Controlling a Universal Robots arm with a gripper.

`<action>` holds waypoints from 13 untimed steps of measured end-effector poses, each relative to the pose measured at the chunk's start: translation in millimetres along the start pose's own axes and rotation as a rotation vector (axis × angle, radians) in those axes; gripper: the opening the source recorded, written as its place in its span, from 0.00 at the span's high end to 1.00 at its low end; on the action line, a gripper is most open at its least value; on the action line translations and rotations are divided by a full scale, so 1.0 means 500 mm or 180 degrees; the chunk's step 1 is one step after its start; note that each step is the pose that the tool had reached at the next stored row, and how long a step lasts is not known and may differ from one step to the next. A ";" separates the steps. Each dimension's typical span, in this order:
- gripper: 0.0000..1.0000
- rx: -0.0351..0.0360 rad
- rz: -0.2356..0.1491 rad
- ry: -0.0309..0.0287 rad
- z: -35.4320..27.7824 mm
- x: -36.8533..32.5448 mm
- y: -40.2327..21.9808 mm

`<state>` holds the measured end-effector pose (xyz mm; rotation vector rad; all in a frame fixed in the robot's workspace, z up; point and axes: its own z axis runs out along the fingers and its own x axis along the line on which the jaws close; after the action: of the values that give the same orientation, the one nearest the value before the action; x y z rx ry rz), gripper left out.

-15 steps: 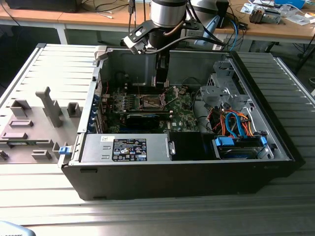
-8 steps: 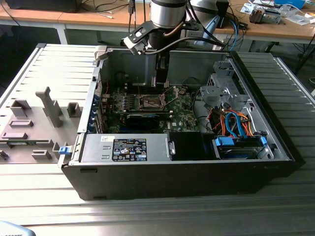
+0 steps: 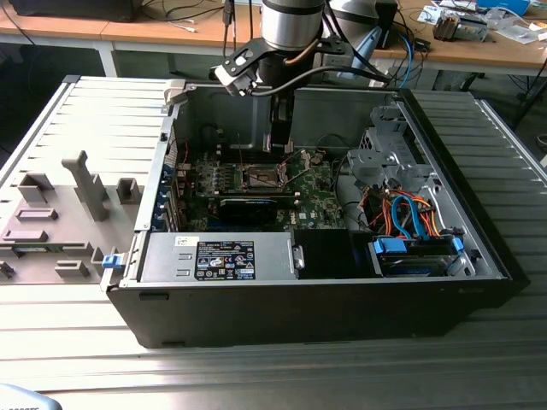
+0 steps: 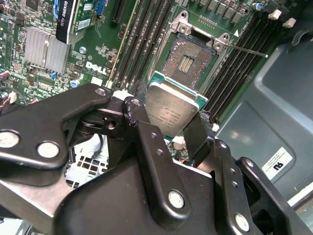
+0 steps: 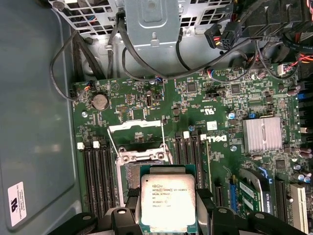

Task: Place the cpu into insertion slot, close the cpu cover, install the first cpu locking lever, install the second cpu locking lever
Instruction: 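Place the cpu into insertion slot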

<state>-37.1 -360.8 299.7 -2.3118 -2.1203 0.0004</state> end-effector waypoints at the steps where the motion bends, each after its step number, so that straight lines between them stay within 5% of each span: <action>1: 0.46 0.0000 0.0000 0.0000 0.000 0.000 0.000; 13: 0.46 0.0000 0.0000 0.0000 0.006 0.000 0.000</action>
<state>-37.1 -360.7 296.8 -2.3117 -2.1204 0.0004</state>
